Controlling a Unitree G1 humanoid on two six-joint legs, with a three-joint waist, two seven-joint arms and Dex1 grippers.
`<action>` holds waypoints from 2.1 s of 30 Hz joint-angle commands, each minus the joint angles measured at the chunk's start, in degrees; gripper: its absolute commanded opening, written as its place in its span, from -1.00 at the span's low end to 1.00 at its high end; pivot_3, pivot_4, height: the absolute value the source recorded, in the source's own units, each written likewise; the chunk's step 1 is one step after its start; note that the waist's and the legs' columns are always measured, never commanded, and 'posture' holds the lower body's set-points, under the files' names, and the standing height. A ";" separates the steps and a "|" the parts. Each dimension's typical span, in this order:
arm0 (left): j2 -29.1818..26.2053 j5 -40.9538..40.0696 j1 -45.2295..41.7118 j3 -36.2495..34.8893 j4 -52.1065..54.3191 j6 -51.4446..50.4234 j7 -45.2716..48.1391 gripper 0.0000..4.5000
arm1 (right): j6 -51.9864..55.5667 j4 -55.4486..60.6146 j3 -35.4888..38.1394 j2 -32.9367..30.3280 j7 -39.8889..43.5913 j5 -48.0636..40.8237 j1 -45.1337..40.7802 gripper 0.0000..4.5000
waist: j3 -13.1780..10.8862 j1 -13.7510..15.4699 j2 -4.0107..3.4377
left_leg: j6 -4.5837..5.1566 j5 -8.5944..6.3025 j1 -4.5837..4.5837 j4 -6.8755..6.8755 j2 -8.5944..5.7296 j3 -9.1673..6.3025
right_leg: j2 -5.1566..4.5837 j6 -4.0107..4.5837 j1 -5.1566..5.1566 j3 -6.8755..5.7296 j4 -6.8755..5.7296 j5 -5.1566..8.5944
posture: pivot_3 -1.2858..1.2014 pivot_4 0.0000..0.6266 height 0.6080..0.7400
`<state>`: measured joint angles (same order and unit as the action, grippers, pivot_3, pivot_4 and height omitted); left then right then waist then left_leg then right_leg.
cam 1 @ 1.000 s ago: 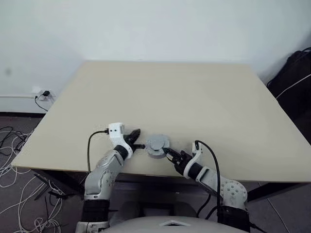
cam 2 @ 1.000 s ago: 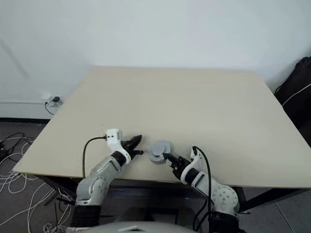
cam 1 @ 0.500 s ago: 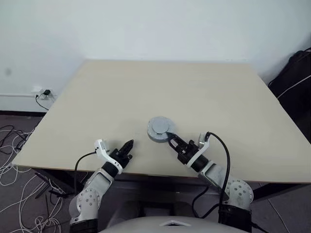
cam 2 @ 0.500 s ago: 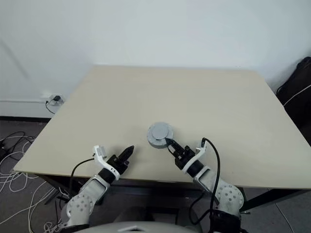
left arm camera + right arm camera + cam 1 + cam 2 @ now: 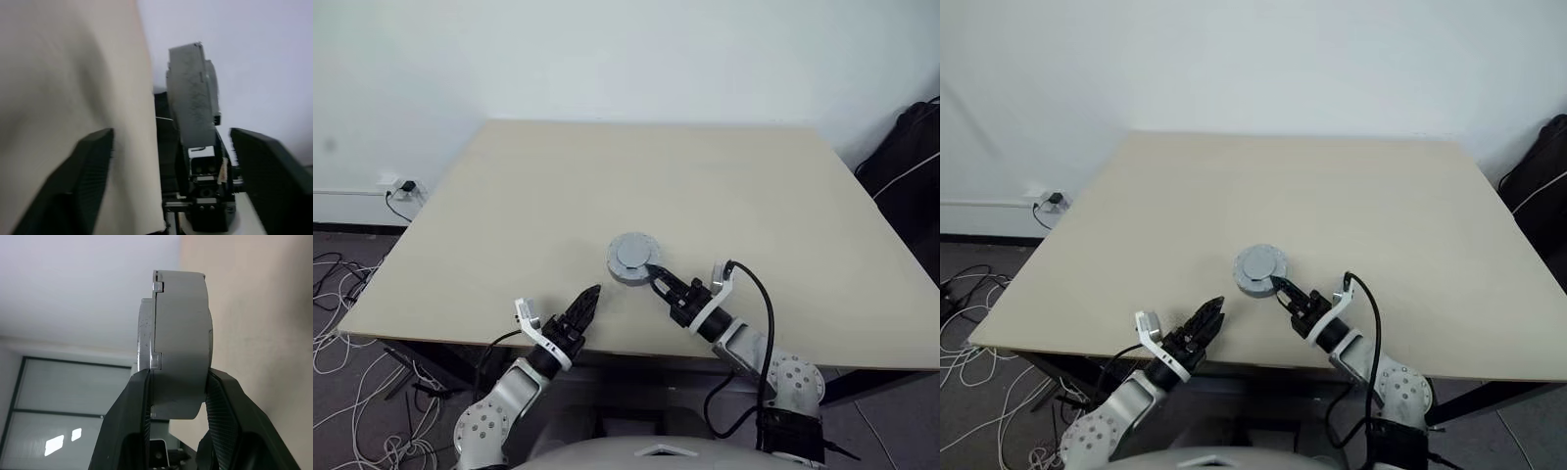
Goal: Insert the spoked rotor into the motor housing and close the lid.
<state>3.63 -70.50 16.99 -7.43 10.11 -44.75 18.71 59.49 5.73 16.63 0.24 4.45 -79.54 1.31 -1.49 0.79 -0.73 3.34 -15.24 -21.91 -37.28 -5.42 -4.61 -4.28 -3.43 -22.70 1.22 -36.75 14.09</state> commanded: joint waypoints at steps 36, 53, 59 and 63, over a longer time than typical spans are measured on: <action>3.93 -7.21 -0.93 6.02 -2.79 3.02 0.16 0.30 | 5.10 5.22 -11.21 -12.26 -2.62 -16.60 1.97 -0.45 | -0.04 0.25 0.08 | 0.16 0.03 0.00 -0.12 0.00 0.00 | -0.02 0.20 0.13 -0.01 0.05 0.12 | 0.03 -1.00 1.00; 3.28 -7.24 -0.57 6.40 -2.37 4.75 -0.54 -0.05 | -0.72 6.18 -11.13 -11.91 -1.81 -7.08 2.20 0.27 | -0.14 0.39 0.23 | 0.14 0.00 0.00 -0.17 -0.01 0.01 | -0.01 0.11 0.15 -0.01 0.06 0.07 | 0.03 -1.00 1.00; 3.72 -5.48 -3.62 4.04 -3.54 7.64 -2.77 -0.05 | -1.70 6.91 -11.13 -12.50 -2.97 -3.49 2.74 1.00 | -0.16 0.44 0.27 | 0.12 -0.01 0.00 -0.17 0.00 0.01 | 0.00 0.04 0.14 -0.01 0.04 0.03 | 0.03 -1.00 1.00; 3.52 -6.00 -6.33 2.31 -3.93 8.66 -4.08 -0.05 | -3.78 9.44 -11.85 -12.60 -2.42 0.95 3.03 1.00 | -0.17 0.59 0.28 | 0.12 -0.01 0.00 -0.19 0.00 0.01 | 0.00 0.01 0.14 -0.01 0.04 0.01 | 0.03 -1.00 1.00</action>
<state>3.45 -75.16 13.44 -4.31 4.73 -36.79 14.37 57.48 11.83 4.77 -12.48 1.13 -80.24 4.90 -1.66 1.38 -0.44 3.46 -15.25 -21.91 -37.47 -5.42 -4.61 -4.28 -3.42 -22.56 1.21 -36.71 14.09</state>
